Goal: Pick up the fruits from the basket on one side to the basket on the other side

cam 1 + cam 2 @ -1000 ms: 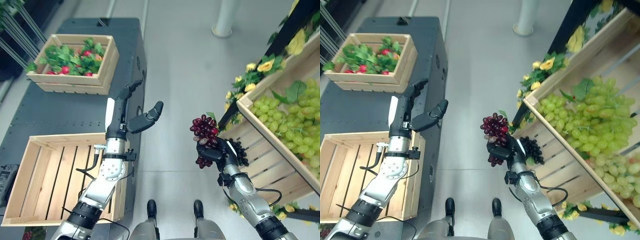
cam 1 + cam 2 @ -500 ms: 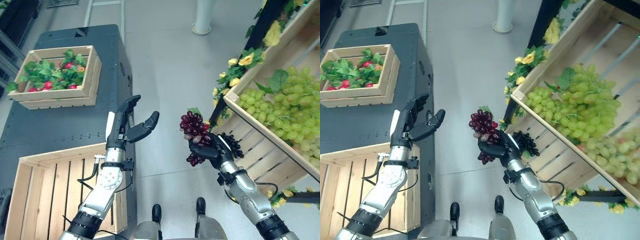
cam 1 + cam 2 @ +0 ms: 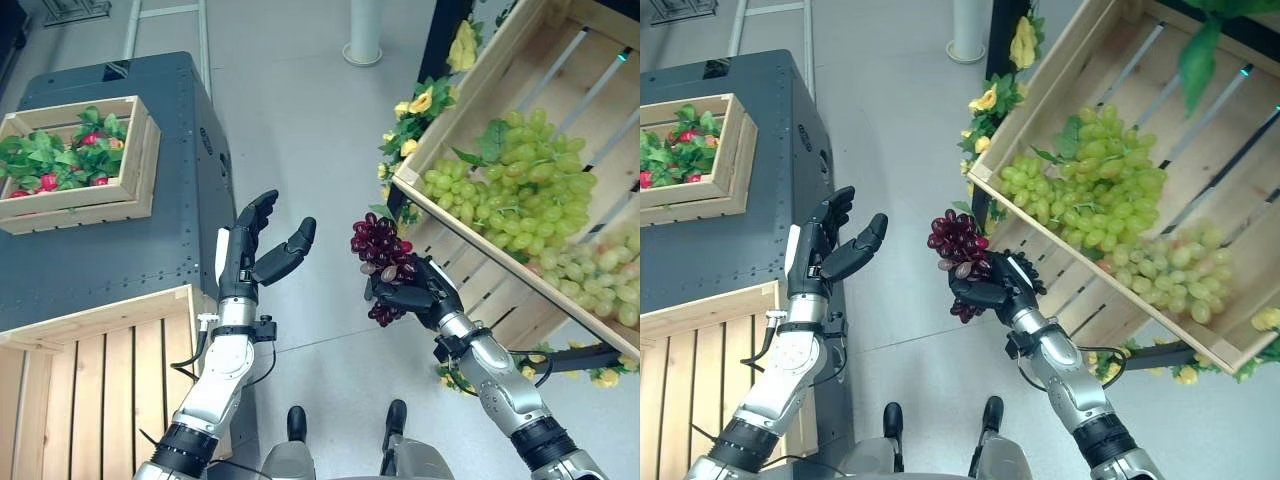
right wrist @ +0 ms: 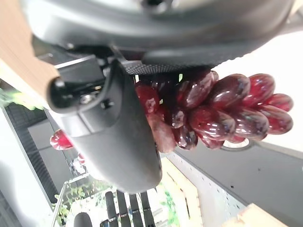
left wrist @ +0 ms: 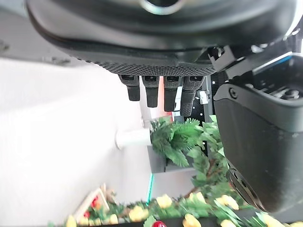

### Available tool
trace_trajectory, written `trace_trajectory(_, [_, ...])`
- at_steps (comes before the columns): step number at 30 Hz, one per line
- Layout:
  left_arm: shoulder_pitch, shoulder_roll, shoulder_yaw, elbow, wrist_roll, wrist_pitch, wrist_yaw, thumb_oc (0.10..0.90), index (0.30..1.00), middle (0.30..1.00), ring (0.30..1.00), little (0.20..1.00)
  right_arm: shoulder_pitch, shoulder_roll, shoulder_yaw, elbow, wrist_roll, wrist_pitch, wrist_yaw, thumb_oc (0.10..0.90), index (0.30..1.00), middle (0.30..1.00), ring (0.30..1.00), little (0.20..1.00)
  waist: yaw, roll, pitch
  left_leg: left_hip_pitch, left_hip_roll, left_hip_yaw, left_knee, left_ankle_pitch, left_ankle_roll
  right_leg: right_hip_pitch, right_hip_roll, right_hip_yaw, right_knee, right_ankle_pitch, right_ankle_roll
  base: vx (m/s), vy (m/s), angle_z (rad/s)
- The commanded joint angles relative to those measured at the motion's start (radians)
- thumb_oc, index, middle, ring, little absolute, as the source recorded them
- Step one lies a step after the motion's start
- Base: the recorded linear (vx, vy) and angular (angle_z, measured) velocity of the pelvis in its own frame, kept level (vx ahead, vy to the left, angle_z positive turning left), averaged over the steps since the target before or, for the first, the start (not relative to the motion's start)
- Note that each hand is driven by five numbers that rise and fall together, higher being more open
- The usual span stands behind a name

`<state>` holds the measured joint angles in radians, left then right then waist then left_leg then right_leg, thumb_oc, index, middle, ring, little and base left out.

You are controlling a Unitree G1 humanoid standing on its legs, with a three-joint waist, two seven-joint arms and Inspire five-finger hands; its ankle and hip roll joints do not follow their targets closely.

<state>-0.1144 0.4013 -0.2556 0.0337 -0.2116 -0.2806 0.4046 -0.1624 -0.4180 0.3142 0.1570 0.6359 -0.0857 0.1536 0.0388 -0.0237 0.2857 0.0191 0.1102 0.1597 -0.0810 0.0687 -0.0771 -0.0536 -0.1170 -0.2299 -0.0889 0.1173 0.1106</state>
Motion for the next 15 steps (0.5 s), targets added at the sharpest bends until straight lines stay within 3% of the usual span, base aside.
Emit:
trace_trajectory(1, [-0.195, 0.003, -0.009, -0.006, -0.006, -0.177, 0.058, 0.800, 0.900, 0.900, 0.900, 0.900, -0.177, 0.057, -0.029, -0.081, 0.018, -0.125, 0.000, 0.400, 0.300, 0.300, 0.300, 0.300, 0.012, 0.004, -0.002, -0.086, -0.087, -0.049, 0.052, -0.058, 0.032, -0.027, 0.009, -0.016, 0.127, -0.097, 0.000, -0.16, -0.018, -0.04])
trace_trajectory(15, [-0.323, -0.034, -0.047, 0.044, 0.031, -0.271, 0.131, 0.800, 0.900, 0.900, 0.900, 0.900, -0.314, 0.052, -0.073, 0.021, 0.018, -0.227, -0.090, 0.400, 0.300, 0.300, 0.300, 0.300, -0.013, 0.033, 0.150, -0.242, -0.108, -0.043, 0.172, -0.051, 0.027, -0.165, 0.016, -0.013, 0.234, -0.117, -0.024, -0.08, -0.005, 0.02])
